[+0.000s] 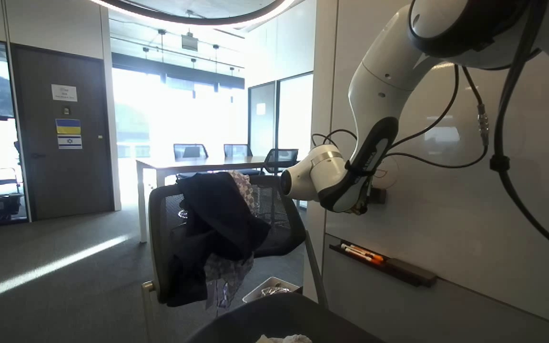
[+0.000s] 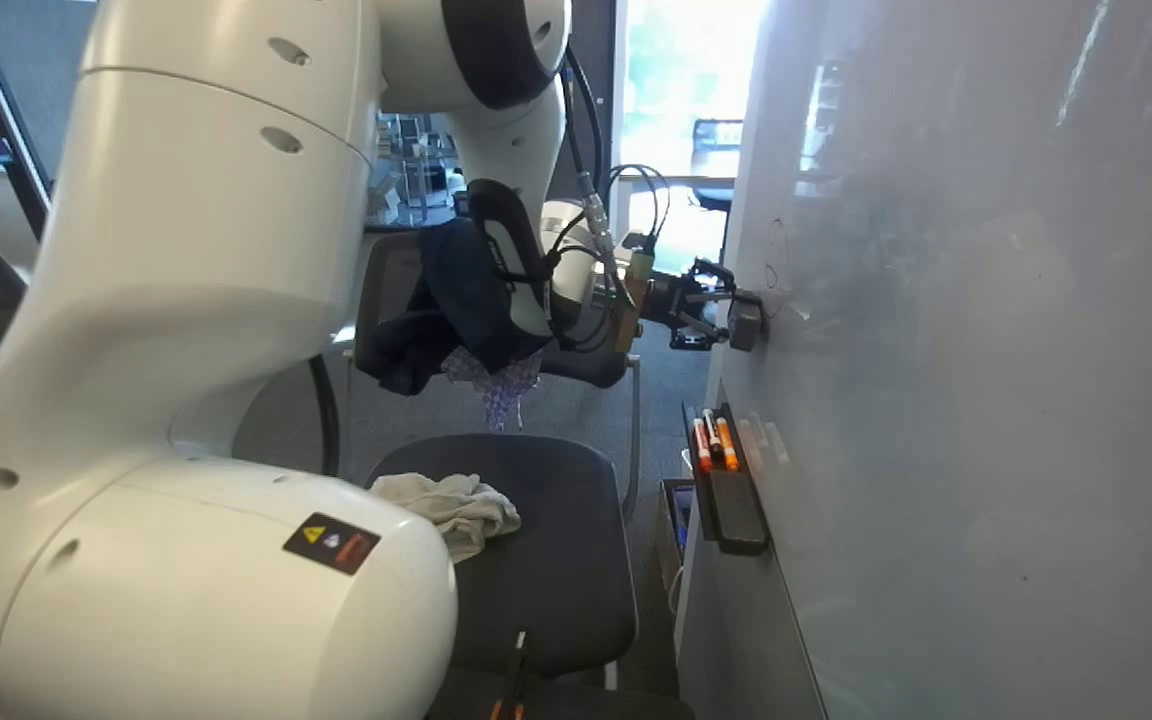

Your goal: Use the eraser from the seat to wipe the whiteboard.

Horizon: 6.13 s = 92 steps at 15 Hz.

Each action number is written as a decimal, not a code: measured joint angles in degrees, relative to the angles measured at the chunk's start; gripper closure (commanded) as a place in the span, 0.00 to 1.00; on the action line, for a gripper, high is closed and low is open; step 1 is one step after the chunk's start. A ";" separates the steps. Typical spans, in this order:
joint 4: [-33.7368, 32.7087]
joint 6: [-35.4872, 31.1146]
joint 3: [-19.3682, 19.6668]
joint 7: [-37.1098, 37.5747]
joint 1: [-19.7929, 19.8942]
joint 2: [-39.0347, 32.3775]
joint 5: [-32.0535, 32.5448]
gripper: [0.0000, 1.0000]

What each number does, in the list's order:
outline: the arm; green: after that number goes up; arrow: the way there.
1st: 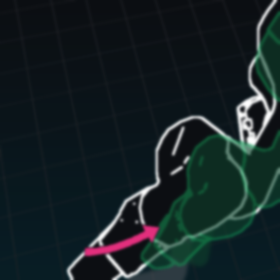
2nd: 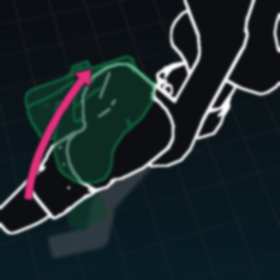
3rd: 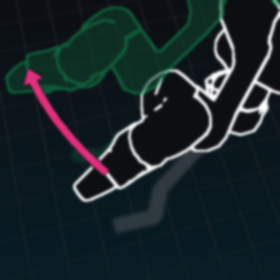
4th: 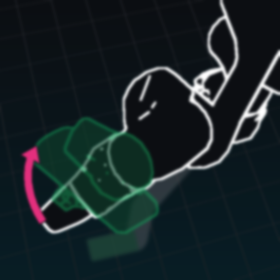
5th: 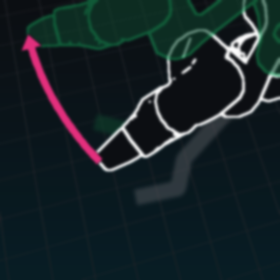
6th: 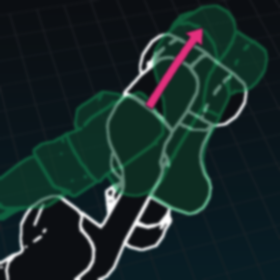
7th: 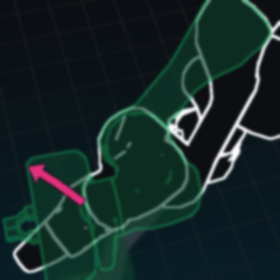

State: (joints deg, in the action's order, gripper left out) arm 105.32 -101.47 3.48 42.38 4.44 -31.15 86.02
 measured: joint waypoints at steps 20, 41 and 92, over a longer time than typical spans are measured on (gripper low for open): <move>-0.89 3.22 -0.13 0.57 -0.56 2.18 4.79 0.69; -0.87 9.06 -0.12 5.28 -0.58 3.57 1.47 0.69; 10.40 3.52 -0.26 19.49 0.93 6.73 14.05 0.69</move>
State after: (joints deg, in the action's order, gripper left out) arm 115.72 -97.95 3.22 61.87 5.36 -24.42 100.07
